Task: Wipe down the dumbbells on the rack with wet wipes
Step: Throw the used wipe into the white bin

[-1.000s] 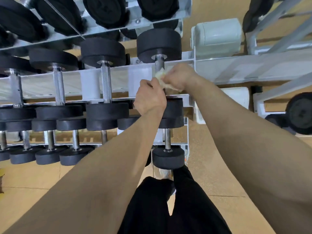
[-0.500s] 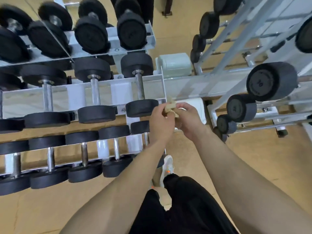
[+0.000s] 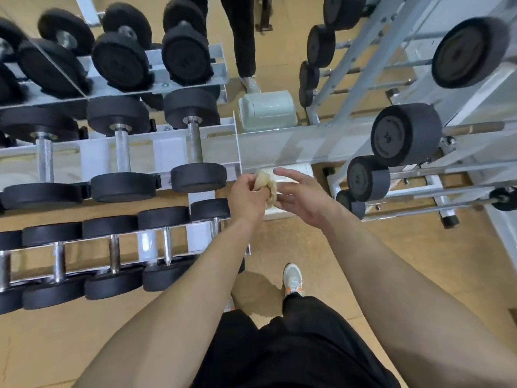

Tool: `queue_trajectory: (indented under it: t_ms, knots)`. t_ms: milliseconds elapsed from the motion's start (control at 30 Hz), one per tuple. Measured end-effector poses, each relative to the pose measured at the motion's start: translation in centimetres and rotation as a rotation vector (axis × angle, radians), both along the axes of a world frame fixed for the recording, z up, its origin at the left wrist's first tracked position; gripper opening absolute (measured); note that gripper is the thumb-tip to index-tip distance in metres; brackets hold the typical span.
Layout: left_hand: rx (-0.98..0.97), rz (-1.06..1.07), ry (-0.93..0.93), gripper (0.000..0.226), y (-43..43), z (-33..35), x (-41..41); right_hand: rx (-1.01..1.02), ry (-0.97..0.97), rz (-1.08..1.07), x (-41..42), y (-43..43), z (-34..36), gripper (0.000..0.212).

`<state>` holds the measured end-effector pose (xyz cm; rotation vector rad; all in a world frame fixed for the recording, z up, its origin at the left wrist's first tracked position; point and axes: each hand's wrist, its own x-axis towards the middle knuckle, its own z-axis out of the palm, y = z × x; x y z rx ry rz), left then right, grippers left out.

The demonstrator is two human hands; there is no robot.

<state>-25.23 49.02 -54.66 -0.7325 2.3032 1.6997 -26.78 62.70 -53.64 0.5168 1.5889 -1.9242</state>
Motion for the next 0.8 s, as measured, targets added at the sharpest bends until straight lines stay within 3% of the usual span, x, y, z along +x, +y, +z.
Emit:
queue_trajectory:
  t_ms: [67,200,367,467,600,800]
  knots:
    - [0.014,0.019,-0.007,0.019,2.9,-0.8,-1.0,0.017,0.044,0.058,-0.8,2.3,-0.6,0.041]
    - [0.168,0.111,-0.065,0.032,8.8,-2.8,-2.6,0.087,0.039,0.07,-3.2,7.7,-2.9,0.027]
    - [0.378,0.363,-0.223,0.022,13.8,-7.7,-4.6,0.216,0.004,0.08,-5.9,13.1,-7.4,0.027]
    - [0.327,0.402,-0.302,0.02,14.0,-12.3,-6.2,0.231,-0.043,0.068,-7.2,14.7,-11.5,0.021]
    - [0.2,0.286,-0.458,0.01,13.2,-21.1,-8.0,0.315,-0.137,0.039,-8.4,15.5,-19.4,0.015]
    - [-0.07,-0.031,-0.56,0.029,12.7,-35.3,-11.8,0.335,-0.296,-0.031,-9.6,15.8,-32.5,0.014]
